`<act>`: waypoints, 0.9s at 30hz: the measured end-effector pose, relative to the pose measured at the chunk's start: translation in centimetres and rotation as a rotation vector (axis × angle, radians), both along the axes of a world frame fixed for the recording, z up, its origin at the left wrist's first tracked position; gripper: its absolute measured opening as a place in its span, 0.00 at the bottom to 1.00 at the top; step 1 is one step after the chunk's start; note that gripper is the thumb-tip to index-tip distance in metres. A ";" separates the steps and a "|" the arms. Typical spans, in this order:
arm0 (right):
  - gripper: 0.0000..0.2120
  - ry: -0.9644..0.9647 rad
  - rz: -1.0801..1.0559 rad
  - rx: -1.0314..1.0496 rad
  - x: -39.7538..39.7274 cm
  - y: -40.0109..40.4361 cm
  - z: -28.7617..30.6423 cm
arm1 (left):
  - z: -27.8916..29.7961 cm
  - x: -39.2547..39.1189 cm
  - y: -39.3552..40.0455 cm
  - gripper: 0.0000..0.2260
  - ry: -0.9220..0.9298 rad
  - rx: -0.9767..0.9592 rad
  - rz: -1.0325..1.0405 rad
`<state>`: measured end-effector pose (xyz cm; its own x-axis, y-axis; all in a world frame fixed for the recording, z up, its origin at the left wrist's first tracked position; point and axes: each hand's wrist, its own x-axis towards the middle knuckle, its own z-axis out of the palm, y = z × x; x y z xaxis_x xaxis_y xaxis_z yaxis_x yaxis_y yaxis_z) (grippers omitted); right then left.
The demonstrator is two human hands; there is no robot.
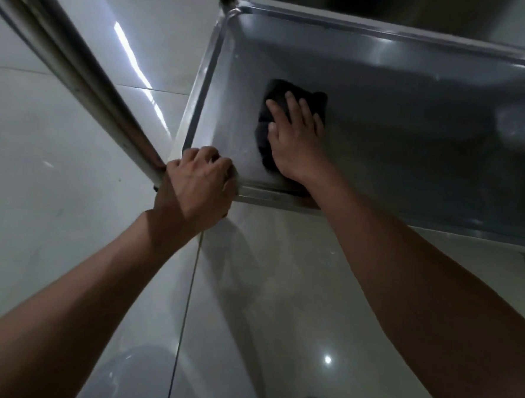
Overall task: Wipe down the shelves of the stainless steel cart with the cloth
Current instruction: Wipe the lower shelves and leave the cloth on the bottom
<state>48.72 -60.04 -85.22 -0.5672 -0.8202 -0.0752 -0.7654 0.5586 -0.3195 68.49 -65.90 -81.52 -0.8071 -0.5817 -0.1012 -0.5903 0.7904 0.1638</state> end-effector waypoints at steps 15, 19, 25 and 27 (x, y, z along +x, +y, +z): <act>0.24 -0.074 0.153 0.017 1.3 -5.7 0.5 | 0.2 0.4 0.8 0.16 -0.022 0.021 -0.053; 0.23 -0.058 -0.001 -0.014 -3.3 0.3 0.1 | 0.8 -2.3 3.1 0.18 -0.022 0.081 -0.143; 0.23 -0.036 -0.215 -0.036 -8.6 10.3 -0.2 | 1.0 -7.8 9.2 0.17 -0.011 0.106 -0.290; 0.23 -0.030 -0.249 -0.040 -9.2 13.1 -0.2 | 0.8 -8.9 11.0 0.17 -0.009 0.111 -0.342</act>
<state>39.49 -46.94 -85.42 -0.7501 -0.6581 -0.0650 -0.5958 0.7152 -0.3654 59.57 -54.89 -80.73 -0.9519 -0.2632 -0.1569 -0.2965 0.9202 0.2557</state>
